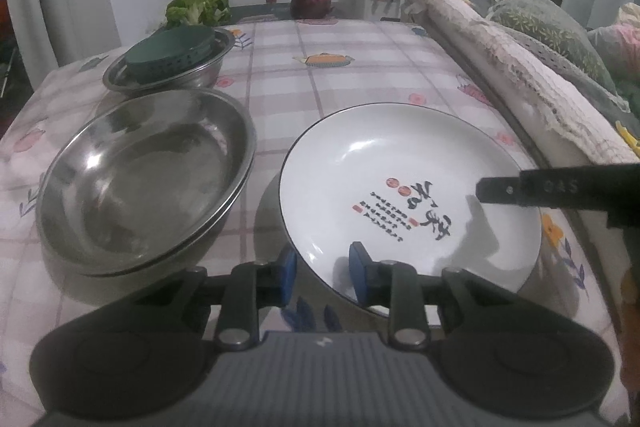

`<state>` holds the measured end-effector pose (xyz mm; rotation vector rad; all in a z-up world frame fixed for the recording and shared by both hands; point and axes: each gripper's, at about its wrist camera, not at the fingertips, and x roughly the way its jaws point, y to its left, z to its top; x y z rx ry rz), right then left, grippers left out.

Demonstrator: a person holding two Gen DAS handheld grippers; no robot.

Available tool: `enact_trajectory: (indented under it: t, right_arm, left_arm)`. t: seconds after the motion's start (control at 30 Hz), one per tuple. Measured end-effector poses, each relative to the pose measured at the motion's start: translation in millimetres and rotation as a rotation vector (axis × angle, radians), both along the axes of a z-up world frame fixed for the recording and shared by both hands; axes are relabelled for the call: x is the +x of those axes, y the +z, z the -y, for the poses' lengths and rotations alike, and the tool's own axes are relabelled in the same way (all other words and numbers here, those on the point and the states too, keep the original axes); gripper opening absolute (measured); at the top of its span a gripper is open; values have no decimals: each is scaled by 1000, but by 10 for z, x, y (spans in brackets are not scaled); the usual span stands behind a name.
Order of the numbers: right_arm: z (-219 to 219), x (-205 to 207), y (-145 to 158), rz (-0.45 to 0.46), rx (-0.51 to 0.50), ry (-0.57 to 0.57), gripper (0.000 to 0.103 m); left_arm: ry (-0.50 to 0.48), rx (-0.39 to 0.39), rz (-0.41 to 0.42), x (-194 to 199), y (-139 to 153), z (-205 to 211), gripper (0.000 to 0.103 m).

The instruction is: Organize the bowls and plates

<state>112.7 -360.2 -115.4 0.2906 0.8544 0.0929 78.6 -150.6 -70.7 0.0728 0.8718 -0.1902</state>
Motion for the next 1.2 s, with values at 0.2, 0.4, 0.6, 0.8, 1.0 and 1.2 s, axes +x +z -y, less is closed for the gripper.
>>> enact_trajectory:
  t: [0.2, 0.4, 0.6, 0.8, 1.0, 1.2]
  right_arm:
    - [-114, -309, 16, -9, -3, 3, 24]
    - [-225, -580, 31, -4, -11, 1, 25]
    - [-326, -777, 37, -3, -9, -4, 26]
    - [-430, -916, 16, 5, -3, -14, 27]
    - [-485, -994, 6, 12, 4, -23, 27]
    - [-475, -1025, -10, 20, 26, -31, 28]
  left_arm:
    - [-16, 0, -9, -157, 17, -115, 29]
    - [-33, -4, -11, -350, 24, -214, 29]
    - [-34, -20, -19, -460, 29, -307, 29]
    - [-38, -30, -21, -554, 34, -371, 29]
    - [-46, -39, -25, -592, 38, -394, 29]
    - [-51, -43, -26, -618, 25, -382, 31]
